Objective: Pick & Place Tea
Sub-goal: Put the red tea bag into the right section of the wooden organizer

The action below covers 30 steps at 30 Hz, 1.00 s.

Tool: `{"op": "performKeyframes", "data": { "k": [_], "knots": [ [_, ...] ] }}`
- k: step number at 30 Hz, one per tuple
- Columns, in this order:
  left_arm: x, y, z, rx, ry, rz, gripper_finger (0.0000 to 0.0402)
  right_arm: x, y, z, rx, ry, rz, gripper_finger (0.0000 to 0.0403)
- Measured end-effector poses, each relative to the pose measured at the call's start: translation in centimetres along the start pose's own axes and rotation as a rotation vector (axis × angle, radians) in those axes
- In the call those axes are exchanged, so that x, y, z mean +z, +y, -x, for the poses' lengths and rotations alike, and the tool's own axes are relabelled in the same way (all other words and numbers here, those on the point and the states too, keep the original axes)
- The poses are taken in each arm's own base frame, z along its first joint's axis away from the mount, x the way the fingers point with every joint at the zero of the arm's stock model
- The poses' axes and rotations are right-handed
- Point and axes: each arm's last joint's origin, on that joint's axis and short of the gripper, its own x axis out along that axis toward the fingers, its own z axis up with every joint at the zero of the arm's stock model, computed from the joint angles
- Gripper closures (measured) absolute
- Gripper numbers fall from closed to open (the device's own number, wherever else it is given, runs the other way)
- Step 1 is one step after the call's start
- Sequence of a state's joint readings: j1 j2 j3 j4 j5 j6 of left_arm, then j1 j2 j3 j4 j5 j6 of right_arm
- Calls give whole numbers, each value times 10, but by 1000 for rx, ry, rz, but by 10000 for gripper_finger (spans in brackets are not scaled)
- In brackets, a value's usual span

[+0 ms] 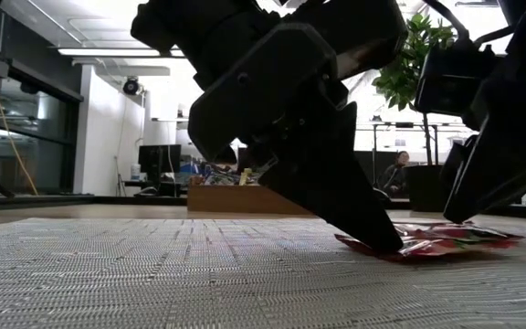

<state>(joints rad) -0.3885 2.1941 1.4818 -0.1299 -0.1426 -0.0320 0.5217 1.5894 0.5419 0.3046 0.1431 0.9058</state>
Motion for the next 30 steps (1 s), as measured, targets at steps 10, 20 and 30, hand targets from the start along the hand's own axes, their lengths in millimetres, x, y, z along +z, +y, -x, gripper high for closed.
{"op": "performKeyframes", "data": {
  "k": [10, 20, 30],
  "knots": [
    [-1, 2, -1, 33, 4, -1, 293, -2, 2, -10, 60, -9, -103, 263],
    [-2, 2, -1, 51, 9, -3, 293, -6, -4, -23, 48, 8, -293, 263],
    [-2, 2, -1, 51, 10, -2, 293, 10, -12, -21, 55, 0, -565, 263]
  ]
}}
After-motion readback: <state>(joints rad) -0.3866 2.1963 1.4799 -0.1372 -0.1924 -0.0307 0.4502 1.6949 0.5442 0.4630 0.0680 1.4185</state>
